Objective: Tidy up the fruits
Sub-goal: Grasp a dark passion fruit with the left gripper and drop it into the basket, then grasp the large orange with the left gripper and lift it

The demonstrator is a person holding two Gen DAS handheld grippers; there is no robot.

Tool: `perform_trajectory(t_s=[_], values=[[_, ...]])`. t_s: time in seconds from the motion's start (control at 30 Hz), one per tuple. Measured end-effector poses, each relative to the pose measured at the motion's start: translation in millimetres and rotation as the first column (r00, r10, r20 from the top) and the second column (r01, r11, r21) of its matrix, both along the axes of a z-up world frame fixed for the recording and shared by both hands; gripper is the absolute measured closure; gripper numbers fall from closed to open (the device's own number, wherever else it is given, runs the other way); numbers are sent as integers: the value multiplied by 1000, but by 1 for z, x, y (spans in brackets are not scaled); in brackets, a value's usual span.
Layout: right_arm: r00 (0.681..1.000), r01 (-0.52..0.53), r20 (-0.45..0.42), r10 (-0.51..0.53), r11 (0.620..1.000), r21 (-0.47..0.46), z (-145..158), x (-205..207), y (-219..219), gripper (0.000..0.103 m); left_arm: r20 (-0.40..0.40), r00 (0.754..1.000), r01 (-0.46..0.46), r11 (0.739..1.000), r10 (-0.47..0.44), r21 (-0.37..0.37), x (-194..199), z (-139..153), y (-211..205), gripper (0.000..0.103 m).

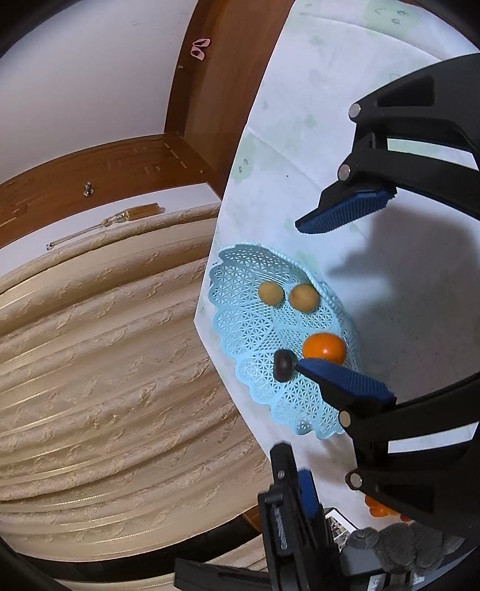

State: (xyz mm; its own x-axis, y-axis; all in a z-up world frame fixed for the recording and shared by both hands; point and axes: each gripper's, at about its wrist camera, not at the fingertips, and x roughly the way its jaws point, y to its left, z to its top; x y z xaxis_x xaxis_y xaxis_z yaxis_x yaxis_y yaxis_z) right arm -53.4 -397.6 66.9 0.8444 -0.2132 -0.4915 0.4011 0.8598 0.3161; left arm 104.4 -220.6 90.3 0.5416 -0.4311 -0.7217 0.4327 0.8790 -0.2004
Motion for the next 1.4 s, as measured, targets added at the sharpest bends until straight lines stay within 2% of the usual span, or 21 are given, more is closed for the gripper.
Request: perform_trajectory(t_s=[0.2,0.4,0.83,1.2,1.4], values=[[1000,6,4,-6,1000,1,0,-1,0,32,-1,998,-66,998,66,2,5,5,37,37],[1000,14,4,-14,1000,-2,1,-1,-1,32,2,991,-134,991,134,13,7,3,82,37],[999,33,-2,-33,999,-21,3,-2,2,32,-50,948,-313,949,314,34,9,-22,189,37],[999,38,-12,-39,999,-29,2,0,4,32,-125,941,-308,949,314,69,13,-58,198,36],[999,36,-10,-37,999,-29,3,0,4,32,-138,933,-327,943,333,64,17,-66,209,25]])
